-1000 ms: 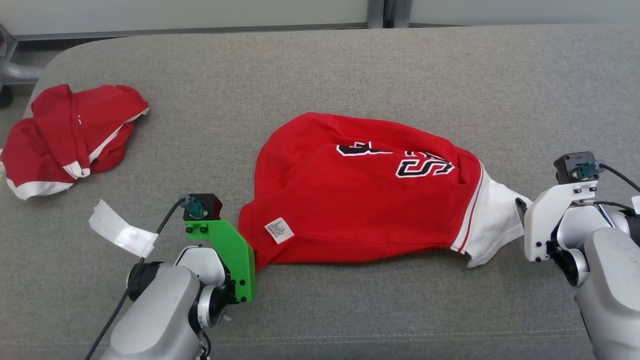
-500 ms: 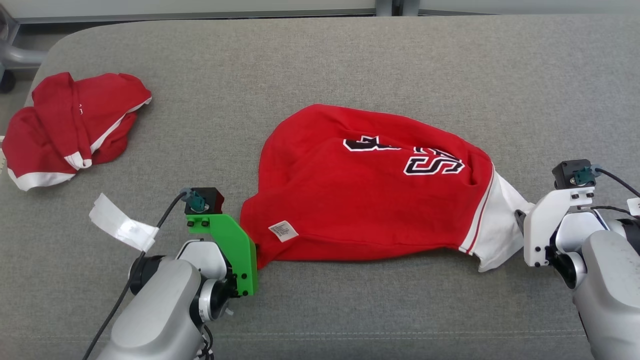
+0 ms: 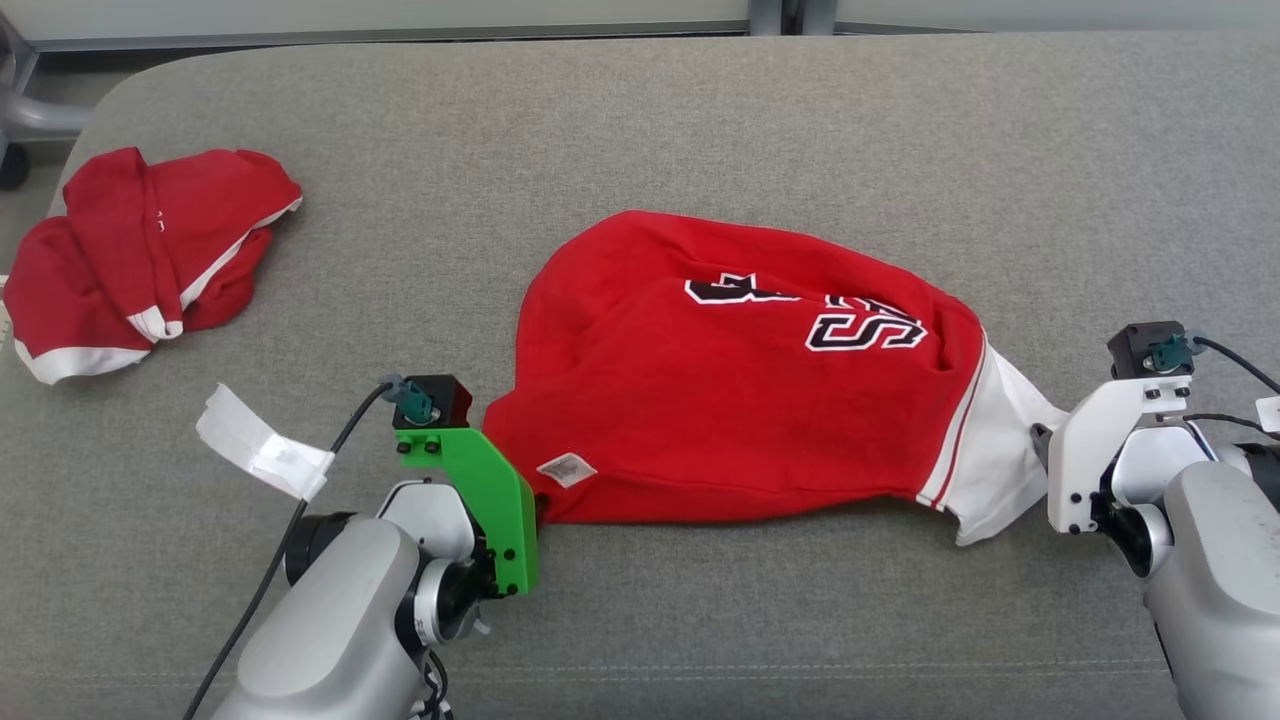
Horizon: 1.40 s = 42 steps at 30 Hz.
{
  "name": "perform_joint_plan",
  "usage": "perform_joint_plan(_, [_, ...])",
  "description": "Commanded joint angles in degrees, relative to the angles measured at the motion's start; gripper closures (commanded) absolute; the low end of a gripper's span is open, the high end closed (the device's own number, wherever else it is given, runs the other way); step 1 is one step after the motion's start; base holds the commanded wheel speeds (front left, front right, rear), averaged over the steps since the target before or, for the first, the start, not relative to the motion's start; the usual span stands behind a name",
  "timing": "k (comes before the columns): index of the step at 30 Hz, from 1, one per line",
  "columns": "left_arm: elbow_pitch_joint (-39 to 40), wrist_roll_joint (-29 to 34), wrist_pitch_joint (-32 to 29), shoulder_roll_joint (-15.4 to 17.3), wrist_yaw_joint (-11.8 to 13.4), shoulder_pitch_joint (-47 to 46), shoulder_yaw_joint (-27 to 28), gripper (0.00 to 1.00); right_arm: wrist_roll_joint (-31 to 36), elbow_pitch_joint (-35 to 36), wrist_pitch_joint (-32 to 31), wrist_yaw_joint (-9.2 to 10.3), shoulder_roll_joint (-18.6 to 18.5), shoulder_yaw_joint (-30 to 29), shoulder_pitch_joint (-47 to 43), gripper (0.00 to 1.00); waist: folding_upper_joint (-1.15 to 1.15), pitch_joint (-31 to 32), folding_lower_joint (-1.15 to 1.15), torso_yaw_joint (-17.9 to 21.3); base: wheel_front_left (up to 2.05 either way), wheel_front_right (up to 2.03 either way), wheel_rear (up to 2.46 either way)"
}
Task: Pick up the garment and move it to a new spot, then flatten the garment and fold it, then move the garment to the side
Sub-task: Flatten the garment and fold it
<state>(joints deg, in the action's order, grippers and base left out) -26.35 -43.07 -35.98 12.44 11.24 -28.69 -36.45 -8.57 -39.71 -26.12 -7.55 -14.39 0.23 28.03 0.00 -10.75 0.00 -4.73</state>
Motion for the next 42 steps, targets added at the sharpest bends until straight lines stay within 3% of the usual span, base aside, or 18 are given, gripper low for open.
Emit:
perform_joint_plan(1, [-0.08,-0.17,0.13,0.07,-0.12,0.69,0.05,0.00,0.65,-1.44,-0.99,0.12,0.06,-0.09,-1.79,0.00,0.00,-0.10,0.00,0.06,0.00,0.00,0.00])
perform_joint_plan(6, [-0.64,-0.27,0.61,0.14,0.19,0.87,0.08,0.02,1.06,-1.28,-1.39,0.12,0.55,-0.53,-1.63,0.00,0.00,-0.38,0.00,0.21,0.00,0.00,0.00])
perform_joint_plan(8, [-0.85,-0.38,0.80,-0.03,0.22,0.90,0.09,0.53,1.16,-1.25,-1.41,0.12,0.71,-0.88,-1.68,0.06,0.00,-0.38,0.00,0.19,0.00,0.00,0.00])
perform_joint_plan(9, [-0.93,-0.45,0.96,-0.11,0.22,0.88,0.10,0.69,1.23,-1.25,-1.51,0.12,0.76,-1.00,-1.72,0.27,0.00,-0.36,0.00,0.17,0.00,0.00,0.00])
perform_joint_plan(10, [-0.97,-0.49,1.12,-0.17,0.23,0.86,0.12,0.83,1.28,-1.23,-1.58,0.12,0.81,-1.07,-1.73,0.67,0.00,-0.33,0.00,0.16,0.00,0.00,0.00])
perform_joint_plan(11, [-0.99,-0.37,1.37,-0.15,0.32,0.81,0.17,0.97,1.29,-1.19,-1.61,0.12,0.86,-1.13,-1.75,0.86,0.00,-0.29,0.00,0.16,0.00,0.00,0.00])
perform_joint_plan(12, [-1.04,-0.39,1.62,-0.18,0.33,0.80,0.26,1.00,1.33,-1.00,-1.31,0.12,0.88,-1.09,-1.77,1.00,0.00,-0.23,0.00,0.16,0.00,0.00,0.00])
perform_joint_plan(21, [-0.84,-0.79,4.06,0.07,0.37,0.50,1.27,1.00,1.21,1.53,1.16,0.12,1.02,-1.82,-1.41,1.00,0.00,0.90,0.00,0.29,0.00,0.00,0.00])
perform_joint_plan(27, [0.40,-1.11,9.18,-0.27,0.12,-0.52,3.41,1.00,0.08,4.59,4.56,0.11,1.71,-2.59,-1.19,1.00,0.00,2.37,0.00,0.37,0.00,0.00,0.00])
perform_joint_plan(42, [4.90,-2.18,18.29,-0.58,-0.55,0.06,7.48,1.00,-8.90,14.77,7.20,0.11,2.86,-4.84,-3.40,1.00,0.00,8.12,0.00,1.15,0.00,0.00,0.00])
